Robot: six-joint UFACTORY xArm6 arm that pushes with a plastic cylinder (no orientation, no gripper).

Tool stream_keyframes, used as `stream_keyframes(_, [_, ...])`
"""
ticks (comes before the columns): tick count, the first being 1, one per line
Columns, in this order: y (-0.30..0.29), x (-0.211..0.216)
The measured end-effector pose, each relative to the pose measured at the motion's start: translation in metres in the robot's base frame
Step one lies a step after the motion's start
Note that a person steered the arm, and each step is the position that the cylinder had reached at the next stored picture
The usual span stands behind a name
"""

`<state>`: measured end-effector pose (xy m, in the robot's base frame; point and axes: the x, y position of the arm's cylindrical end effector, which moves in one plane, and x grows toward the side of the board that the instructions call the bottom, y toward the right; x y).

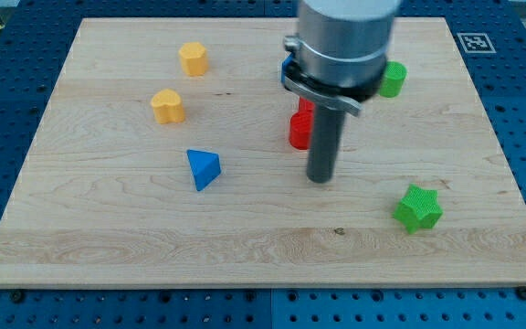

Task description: Push the green star closer to the red circle

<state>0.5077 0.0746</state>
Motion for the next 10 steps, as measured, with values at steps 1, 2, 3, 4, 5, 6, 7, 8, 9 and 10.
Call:
stream_keyframes(1, [0.027, 0.000])
stream_keyframes(2, [0.068, -0.007])
stream_keyframes(3, [0.117, -0.008])
stream_keyframes(4, [0.148, 0.003])
stream_keyframes(5, [0.147, 0.044])
stream_keyframes(6, [0.139, 0.075])
stream_keyframes(7, [0.119, 0.058])
stream_keyframes(8, [0.102, 0.041])
stream_keyframes(9, [0.095, 0.039])
stream_keyframes(10, [0.072, 0.027])
